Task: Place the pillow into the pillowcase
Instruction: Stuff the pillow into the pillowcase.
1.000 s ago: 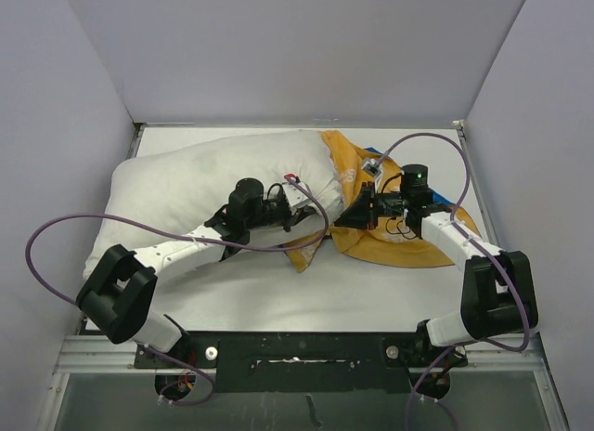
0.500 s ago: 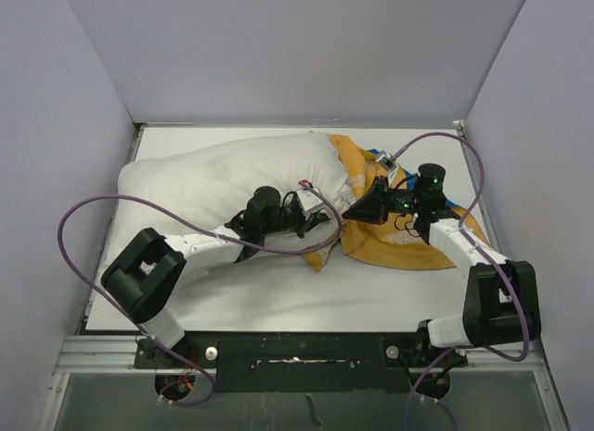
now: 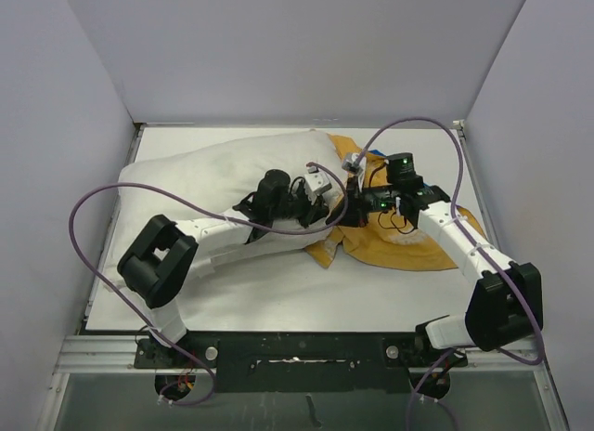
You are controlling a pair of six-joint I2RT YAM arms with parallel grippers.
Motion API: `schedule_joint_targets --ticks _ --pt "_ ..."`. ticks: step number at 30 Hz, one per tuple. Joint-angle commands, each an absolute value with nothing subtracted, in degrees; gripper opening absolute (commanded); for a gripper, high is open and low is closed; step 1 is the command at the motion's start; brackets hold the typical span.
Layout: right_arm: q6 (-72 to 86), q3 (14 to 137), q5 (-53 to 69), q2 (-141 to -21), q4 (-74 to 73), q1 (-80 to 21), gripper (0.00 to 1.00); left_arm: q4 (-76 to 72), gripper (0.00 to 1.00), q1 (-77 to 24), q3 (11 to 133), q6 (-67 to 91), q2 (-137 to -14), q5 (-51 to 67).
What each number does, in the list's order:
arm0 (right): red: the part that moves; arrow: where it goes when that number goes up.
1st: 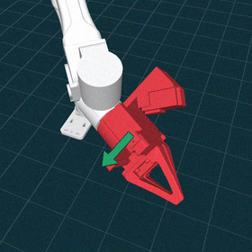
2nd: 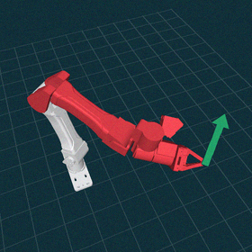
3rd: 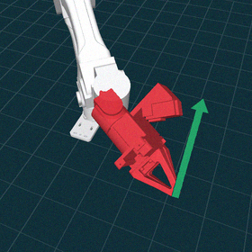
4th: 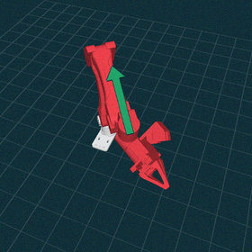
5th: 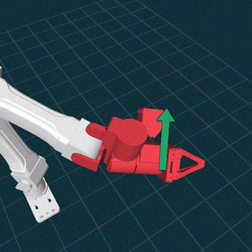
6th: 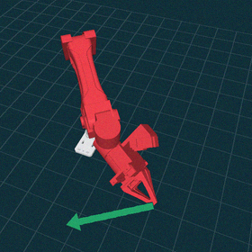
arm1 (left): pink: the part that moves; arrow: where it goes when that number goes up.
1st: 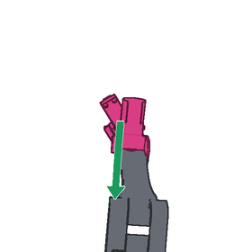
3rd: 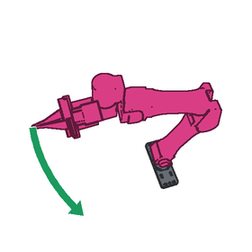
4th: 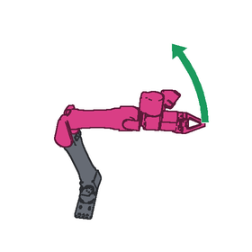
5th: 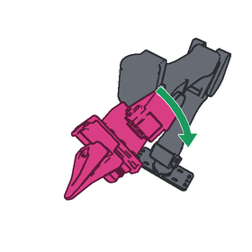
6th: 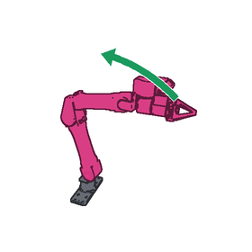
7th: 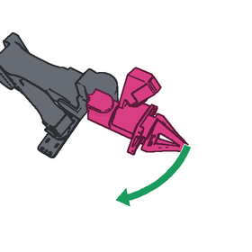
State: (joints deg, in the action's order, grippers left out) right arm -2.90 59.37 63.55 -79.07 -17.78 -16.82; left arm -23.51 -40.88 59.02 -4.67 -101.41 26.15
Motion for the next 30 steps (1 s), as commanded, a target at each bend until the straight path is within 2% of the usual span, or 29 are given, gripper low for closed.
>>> schedule_joint_targets --ticks 1,7,11,17,24,28,30 --pt "-26.17 63.93 66.29 -76.66 -42.39 -19.78 0.00 -9.31 0.00 -39.92 59.91 -2.94 -106.26 29.58" --pt "-46.78 56.24 59.88 -76.21 -56.60 -20.63 0.00 -13.90 0.00 -38.14 54.52 3.92 -102.66 41.54" --pt "-47.48 56.57 61.10 -74.34 -56.68 -19.16 0.01 -17.81 0.01 -37.84 52.46 10.39 -101.48 47.32" --pt "-52.94 59.23 59.75 -79.69 -62.50 -15.79 0.17 -16.30 0.27 -37.47 55.39 18.87 -97.65 47.85" --pt "-86.55 68.77 67.18 -80.60 -92.94 -2.35 0.47 -5.46 0.60 -35.96 60.41 21.39 -88.17 48.93" --pt "-86.48 73.43 67.56 -79.83 -96.00 3.11 0.57 -1.94 0.64 -32.40 61.12 23.43 -82.11 52.88" --pt "-78.14 75.70 68.06 -80.23 -91.04 3.38 0.58 0.18 0.64 -31.38 62.29 23.18 -79.93 53.93"
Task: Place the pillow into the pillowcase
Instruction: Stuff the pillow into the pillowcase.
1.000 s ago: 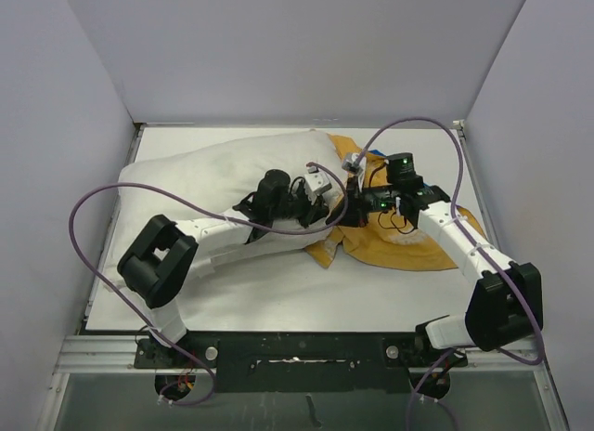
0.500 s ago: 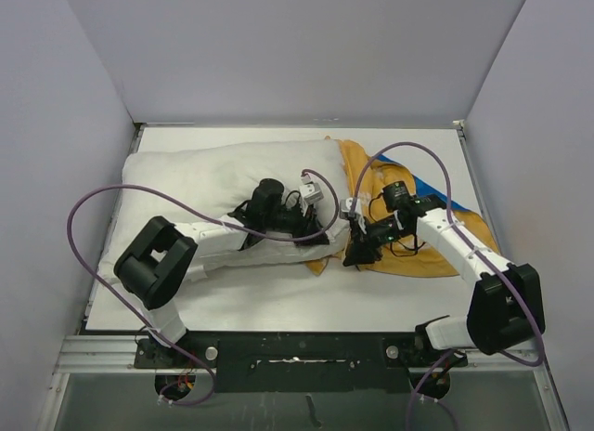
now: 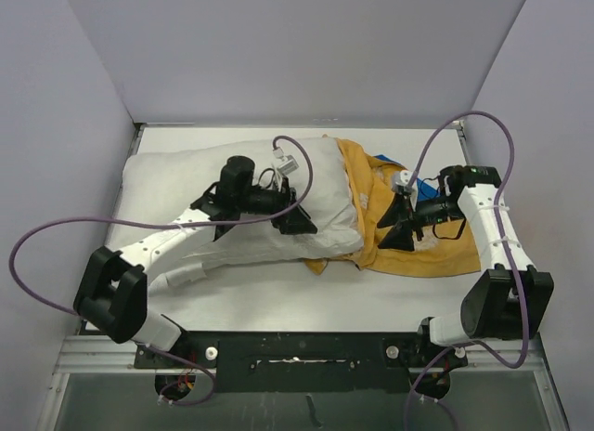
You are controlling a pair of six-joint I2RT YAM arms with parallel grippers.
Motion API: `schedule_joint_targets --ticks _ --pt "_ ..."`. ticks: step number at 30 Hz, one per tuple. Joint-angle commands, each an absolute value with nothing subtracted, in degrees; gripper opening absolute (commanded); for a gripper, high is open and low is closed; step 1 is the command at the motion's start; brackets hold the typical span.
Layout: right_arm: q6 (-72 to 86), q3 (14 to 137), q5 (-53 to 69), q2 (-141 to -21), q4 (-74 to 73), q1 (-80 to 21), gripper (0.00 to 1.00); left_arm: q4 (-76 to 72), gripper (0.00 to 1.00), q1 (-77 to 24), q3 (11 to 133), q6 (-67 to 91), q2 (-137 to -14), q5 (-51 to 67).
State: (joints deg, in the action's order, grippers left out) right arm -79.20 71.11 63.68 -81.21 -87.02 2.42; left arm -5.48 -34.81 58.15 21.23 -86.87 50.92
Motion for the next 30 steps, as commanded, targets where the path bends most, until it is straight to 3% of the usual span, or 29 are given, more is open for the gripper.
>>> schedule_joint_targets --ticks 1,5,8,13,18,21,24,29,30 --pt "-69.54 76.57 68.55 -80.84 -85.46 3.47 0.59 1.67 0.64 -31.36 63.59 21.80 -78.91 53.20" --pt "-30.90 75.11 64.20 -82.70 -53.87 0.57 0.64 9.13 0.61 -36.71 68.95 11.45 -76.62 41.06" --pt "-13.22 73.71 55.42 -85.31 -41.58 -1.02 0.68 13.66 0.62 -46.25 71.15 -4.72 -76.06 28.68" --pt "-6.18 75.42 50.46 -92.67 -39.00 -1.44 0.68 5.98 0.77 -53.90 66.63 -26.33 -76.89 24.78" --pt "-5.39 74.44 46.82 -96.16 -37.42 -4.70 0.66 6.81 0.78 -53.96 70.66 -33.95 -85.53 25.00" --pt "-5.45 73.83 45.57 -96.59 -37.30 -5.10 0.58 6.92 0.73 -53.88 72.75 -35.06 -90.83 23.52" --pt "-5.65 72.20 45.84 -95.48 -36.86 -4.82 0.40 5.40 0.44 -53.73 73.21 -33.82 -94.53 22.87" --pt "-6.64 69.46 48.97 -93.17 -36.55 -4.62 0.03 3.09 0.38 -53.26 72.31 -31.20 -98.59 26.45" --pt "-7.32 69.17 50.06 -92.79 -36.89 -4.59 0.01 3.56 0.24 -52.75 72.91 -30.64 -99.48 25.97"
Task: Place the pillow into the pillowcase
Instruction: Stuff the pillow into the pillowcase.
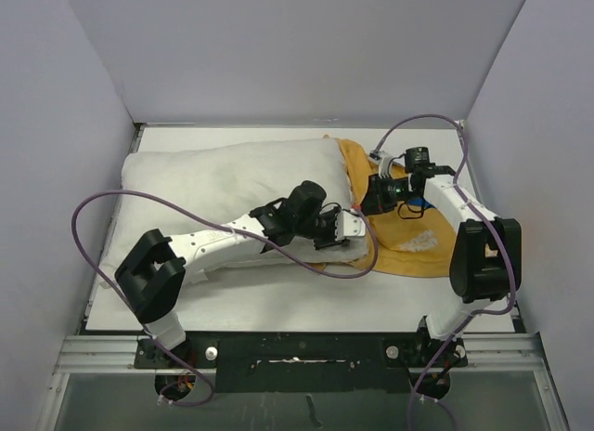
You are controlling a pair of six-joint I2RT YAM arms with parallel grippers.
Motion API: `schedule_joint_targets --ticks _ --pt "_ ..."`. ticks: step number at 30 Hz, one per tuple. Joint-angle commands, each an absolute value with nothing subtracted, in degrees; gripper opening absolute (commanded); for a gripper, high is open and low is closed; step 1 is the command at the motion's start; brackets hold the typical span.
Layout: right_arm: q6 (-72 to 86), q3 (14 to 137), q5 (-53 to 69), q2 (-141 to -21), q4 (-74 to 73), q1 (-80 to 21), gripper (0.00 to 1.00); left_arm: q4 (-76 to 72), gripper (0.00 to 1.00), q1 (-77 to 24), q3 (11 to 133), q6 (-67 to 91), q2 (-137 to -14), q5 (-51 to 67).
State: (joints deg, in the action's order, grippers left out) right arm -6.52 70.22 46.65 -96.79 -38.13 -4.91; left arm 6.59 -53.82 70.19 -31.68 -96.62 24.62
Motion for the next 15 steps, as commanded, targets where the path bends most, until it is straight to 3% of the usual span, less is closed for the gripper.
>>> schedule_joint_targets --ticks 1,2,7,15 --pt "-8.13 68.83 51.94 -92.08 -37.62 -4.57 0.00 3.69 0.08 -51.90 73.55 -29.11 -100.31 25.17" --pt "-8.73 68.24 53.45 -91.01 -37.51 -4.59 0.00 3.55 0.00 -50.77 74.09 -27.11 -100.95 24.86" --pt "-8.98 65.11 61.35 -82.82 -35.74 -5.39 0.00 0.77 0.00 -45.22 76.86 -15.50 -104.08 24.41" --pt "-7.65 68.60 70.84 -82.43 -37.48 -10.16 0.00 -2.25 0.00 -45.95 82.67 -2.92 -113.70 16.19"
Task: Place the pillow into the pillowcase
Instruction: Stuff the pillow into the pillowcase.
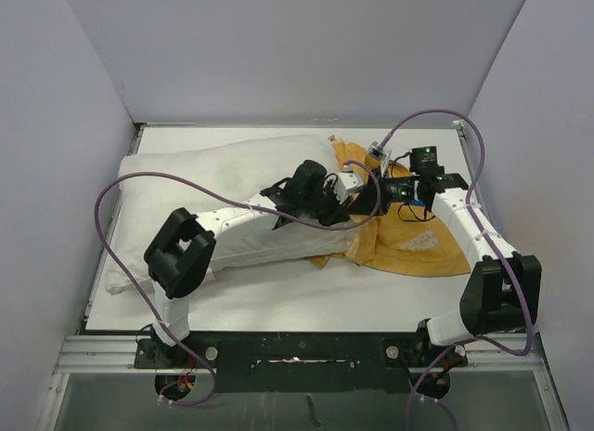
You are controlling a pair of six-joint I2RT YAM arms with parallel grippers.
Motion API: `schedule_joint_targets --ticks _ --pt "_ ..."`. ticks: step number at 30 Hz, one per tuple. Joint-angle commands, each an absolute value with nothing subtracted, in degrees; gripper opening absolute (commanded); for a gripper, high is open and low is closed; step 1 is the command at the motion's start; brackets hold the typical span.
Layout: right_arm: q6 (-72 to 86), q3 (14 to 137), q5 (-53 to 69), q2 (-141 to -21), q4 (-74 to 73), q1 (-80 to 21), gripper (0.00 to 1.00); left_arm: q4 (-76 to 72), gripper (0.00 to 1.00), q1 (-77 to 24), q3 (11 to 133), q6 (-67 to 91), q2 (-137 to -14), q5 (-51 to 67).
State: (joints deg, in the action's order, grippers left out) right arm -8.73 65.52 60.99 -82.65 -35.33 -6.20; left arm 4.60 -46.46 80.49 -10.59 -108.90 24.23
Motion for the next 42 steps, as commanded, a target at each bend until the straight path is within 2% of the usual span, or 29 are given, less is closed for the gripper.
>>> schedule_joint_targets --ticks 1,4,9,11,13,14,17,25,30,32,36,38,40,42 --pt "-6.78 69.55 71.67 -83.08 -37.56 -11.14 0.00 -4.67 0.00 -46.44 82.11 -1.41 -114.22 15.98" --pt "0.75 72.18 73.83 -83.71 -31.82 -11.54 0.00 -16.29 0.00 -46.73 76.28 5.33 -114.14 18.82" --pt "23.95 69.84 71.88 -83.90 -7.63 -7.39 0.00 -55.40 0.01 -48.24 56.97 13.77 -114.22 30.85" --pt "25.29 69.73 67.62 -86.58 -8.31 -7.62 0.00 -66.22 0.22 -48.65 53.75 18.12 -115.19 34.39" --pt "26.31 67.23 63.85 -89.21 -7.35 -7.91 0.00 -71.95 0.46 -48.73 50.60 19.91 -113.95 33.16" --pt "25.89 65.76 62.53 -90.29 -7.04 -7.92 0.00 -72.78 0.54 -48.59 49.02 19.77 -112.43 31.98" --pt "21.20 63.51 59.30 -92.79 -10.31 -7.94 0.00 -64.57 0.60 -46.86 46.92 18.62 -105.17 30.48" --pt "14.67 63.63 56.18 -91.40 -13.73 -8.35 0.00 -14.12 0.70 -42.29 51.53 9.91 -84.68 31.60" --pt "9.42 63.63 59.26 -89.41 -14.54 -8.80 0.01 8.59 0.69 -36.83 60.00 6.84 -76.82 32.92" --pt "6.31 63.84 61.43 -88.88 -15.06 -9.49 0.03 17.01 0.69 -34.32 67.76 4.89 -77.45 29.12" --pt "-2.19 67.08 65.43 -89.56 -20.93 -12.01 0.03 23.97 0.82 -32.49 81.71 -0.48 -83.74 11.67" --pt "-7.92 70.95 65.50 -90.28 -27.16 -13.82 0.04 27.71 0.84 -30.90 88.35 -2.78 -89.95 10.38" --pt "-16.39 75.51 64.96 -91.68 -36.52 -15.75 0.09 30.43 0.84 -29.82 94.01 -4.85 -96.26 9.05" --pt "-22.48 79.40 63.27 -91.97 -42.73 -15.61 0.20 31.11 0.83 -29.31 96.31 -7.68 -101.11 8.90"
